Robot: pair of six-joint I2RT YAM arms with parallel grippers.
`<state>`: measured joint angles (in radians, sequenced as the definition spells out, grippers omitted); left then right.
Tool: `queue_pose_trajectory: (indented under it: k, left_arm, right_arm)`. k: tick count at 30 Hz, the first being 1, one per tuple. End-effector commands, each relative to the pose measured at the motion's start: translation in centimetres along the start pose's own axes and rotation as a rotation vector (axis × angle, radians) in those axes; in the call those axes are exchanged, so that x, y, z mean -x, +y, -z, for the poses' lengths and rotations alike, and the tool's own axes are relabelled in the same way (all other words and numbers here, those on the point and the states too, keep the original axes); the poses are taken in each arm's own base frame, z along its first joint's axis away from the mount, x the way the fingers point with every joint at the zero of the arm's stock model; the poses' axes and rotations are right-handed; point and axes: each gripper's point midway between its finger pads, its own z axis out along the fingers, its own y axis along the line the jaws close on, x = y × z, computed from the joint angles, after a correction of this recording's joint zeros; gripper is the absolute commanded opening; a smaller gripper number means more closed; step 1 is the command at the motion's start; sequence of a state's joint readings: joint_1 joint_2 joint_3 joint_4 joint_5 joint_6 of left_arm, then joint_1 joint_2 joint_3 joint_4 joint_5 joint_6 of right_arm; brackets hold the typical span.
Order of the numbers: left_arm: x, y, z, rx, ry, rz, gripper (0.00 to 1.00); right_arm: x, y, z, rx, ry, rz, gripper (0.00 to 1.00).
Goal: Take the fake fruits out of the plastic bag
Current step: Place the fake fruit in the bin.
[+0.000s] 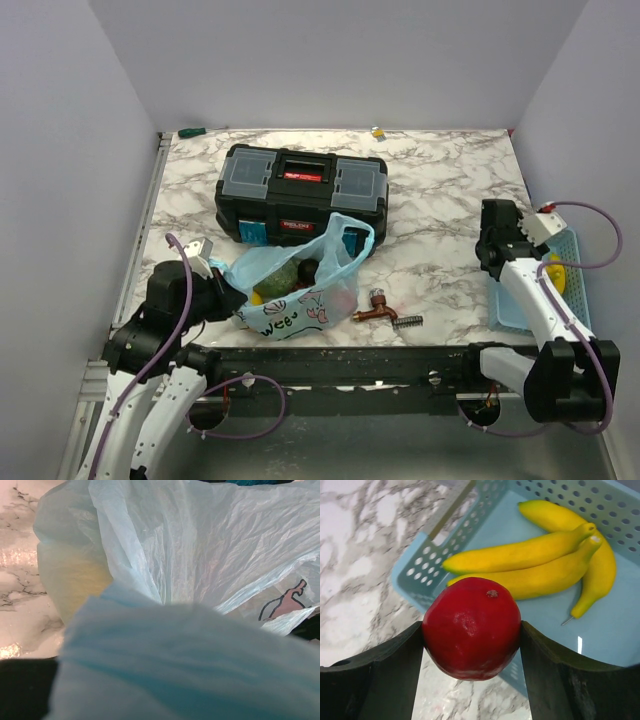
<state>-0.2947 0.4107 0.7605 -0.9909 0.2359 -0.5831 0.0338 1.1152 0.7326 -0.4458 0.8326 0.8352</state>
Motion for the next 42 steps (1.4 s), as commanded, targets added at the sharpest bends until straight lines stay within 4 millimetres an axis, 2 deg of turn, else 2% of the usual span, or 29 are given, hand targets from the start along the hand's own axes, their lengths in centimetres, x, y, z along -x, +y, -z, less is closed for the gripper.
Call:
queue_pose_trajectory:
  k: [1,6,8,10,14,17,19,21,24,26,27,29,34,37,39,42]
  left_arm:
    - [-0.7,0.2,0.5,-0.013,-0.010,-0.007,0.00]
    - [-1.2,0.6,0.7,-0.010,-0.022,0.002,0.00]
    - [-1.3,0.6,0.8,-0.011,-0.033,0.004,0.00]
    - [-1.3,0.6,0.9,-0.015,-0.042,0.005,0.00]
    - [-1.3,0.6,1.0,-0.018,-0.047,0.003,0.00]
    - [-1.6,0.7,0.9,-0.022,-0.038,0.002,0.00]
    - [-1.5,0.5,0.9,-0.030,-0.040,-0.002,0.00]
    - [-1.6,0.5,0.9,-0.033,-0.036,-0.005,0.00]
    - [-1.6,0.4,0.9,-0.038,-0.029,-0.010,0.00]
    - [-1.6,0.3,0.9,-0.044,-0.033,-0.013,0.00]
    - [-1.6,0.3,1.0,-0.046,-0.036,-0.016,0.00]
    - [-1.6,0.3,1.0,-0.048,-0.040,-0.016,0.00]
    - [-1.6,0.2,1.0,-0.051,-0.041,-0.014,0.00]
    - [-1.6,0.1,1.0,-0.051,-0.035,-0.006,0.00]
    - [-1.7,-0.2,1.0,-0.064,-0.028,0.008,0.00]
    - [-1.6,-0.9,0.8,-0.101,-0.029,0.035,0.00]
  right_arm:
    - [-2.2,-2.4,-1.7,-0.089,0.080,-0.036,0.01]
    - [-1.8,-3.7,-2.1,-0.147,0.043,-0.050,0.01]
    - [-2.0,-3.9,-2.1,-0.157,0.047,-0.047,0.12]
    - [-2.0,-4.3,-2.0,-0.176,0.047,-0.041,0.15]
    - [-0.3,-5.4,-1.0,-0.198,-0.012,-0.089,0.07]
    - [1.2,-5.7,-0.4,-0.190,-0.056,-0.101,0.07]
    - [1.0,-6.1,-0.5,-0.211,-0.056,-0.084,0.14]
    - [0.2,-6.8,-0.7,-0.244,-0.051,-0.068,0.29]
    - [-0.4,-7.6,-0.9,-0.269,-0.057,-0.072,0.38]
    - [-0.4,-7.6,-0.9,-0.267,-0.061,-0.076,0.52]
    - [-0.3,-7.5,-0.9,-0.266,-0.058,-0.072,0.63]
    - [-0.3,-7.3,-0.9,-0.263,-0.050,-0.064,0.80]
    - [0.3,-6.0,-0.8,-0.211,-0.029,-0.043,1.00]
    - [1.1,-5.0,-0.3,-0.168,-0.013,-0.031,1.00]
    - [1.7,-3.4,0.2,-0.095,0.018,-0.010,1.00]
    - [2.6,1.4,2.0,0.145,0.070,0.013,1.00]
